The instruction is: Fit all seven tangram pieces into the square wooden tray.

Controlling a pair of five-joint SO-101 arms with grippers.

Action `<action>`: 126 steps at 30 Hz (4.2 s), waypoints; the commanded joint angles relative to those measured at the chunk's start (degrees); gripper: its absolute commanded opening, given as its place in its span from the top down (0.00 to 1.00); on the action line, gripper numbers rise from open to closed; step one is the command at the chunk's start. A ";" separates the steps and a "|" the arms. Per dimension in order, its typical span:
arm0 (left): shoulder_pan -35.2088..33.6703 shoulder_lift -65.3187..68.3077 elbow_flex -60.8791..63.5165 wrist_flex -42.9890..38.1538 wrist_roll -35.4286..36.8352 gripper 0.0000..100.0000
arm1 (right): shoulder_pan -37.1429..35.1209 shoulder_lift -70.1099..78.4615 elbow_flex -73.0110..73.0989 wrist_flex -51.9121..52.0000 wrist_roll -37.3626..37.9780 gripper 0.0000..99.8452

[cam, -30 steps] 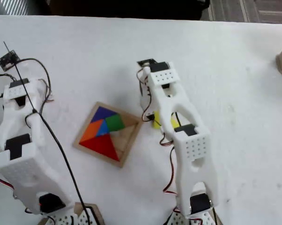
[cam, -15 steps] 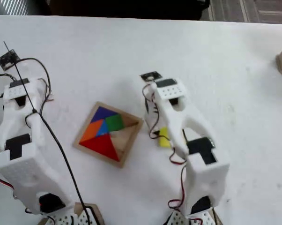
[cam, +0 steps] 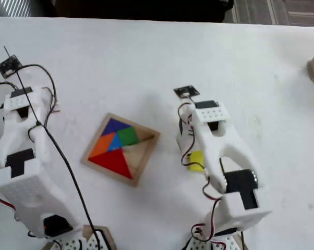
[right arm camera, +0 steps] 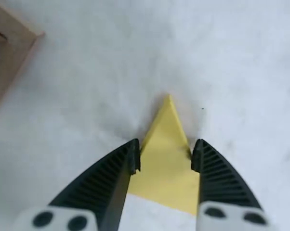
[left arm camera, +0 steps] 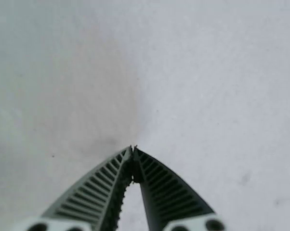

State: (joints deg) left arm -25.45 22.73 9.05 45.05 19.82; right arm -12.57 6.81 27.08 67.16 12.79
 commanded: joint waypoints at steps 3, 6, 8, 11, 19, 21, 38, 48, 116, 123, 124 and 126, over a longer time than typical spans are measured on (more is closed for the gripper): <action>0.22 -0.31 -3.34 -1.23 0.44 0.98 | 0.75 -15.60 8.70 -6.90 0.97 0.87; 0.22 -0.31 -3.34 -1.23 0.44 0.98 | 0.75 -23.96 14.59 -9.27 0.97 0.86; 0.22 -0.31 -3.34 -1.23 0.44 0.98 | 0.66 -28.88 18.02 -9.10 0.97 0.81; 0.22 -0.31 -3.34 -1.23 0.44 0.98 | 0.57 -34.86 23.56 -9.01 1.49 0.73; 0.22 -0.31 -3.34 -1.23 0.44 0.98 | -5.93 -41.89 33.49 -9.01 8.88 0.69; 0.22 -0.31 -3.34 -1.23 0.44 0.98 | -7.08 -41.36 33.49 -9.01 8.97 0.69; 0.04 -0.31 -3.34 -1.14 0.44 0.98 | -8.04 -30.29 30.07 -10.15 12.31 0.76; 0.04 -0.31 -3.25 -0.97 0.44 0.98 | -7.16 -29.49 29.98 -11.91 12.57 0.78; 0.13 -0.31 -3.25 -0.44 -2.29 0.98 | 0.31 -28.35 13.63 -4.09 2.37 0.98; 3.91 -0.31 -2.99 0.18 -4.04 0.98 | -6.20 -29.05 7.21 0.40 -7.56 0.98; 5.49 -0.40 -2.37 0.44 -6.86 0.98 | -6.11 -27.56 7.47 0.13 -7.56 0.98; 8.31 -0.92 -1.41 0.44 -13.45 0.98 | -5.32 -24.31 8.62 -1.27 -7.65 0.98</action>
State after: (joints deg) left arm -22.81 22.73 9.05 45.14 15.78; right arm -17.93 -20.88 37.10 67.52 6.11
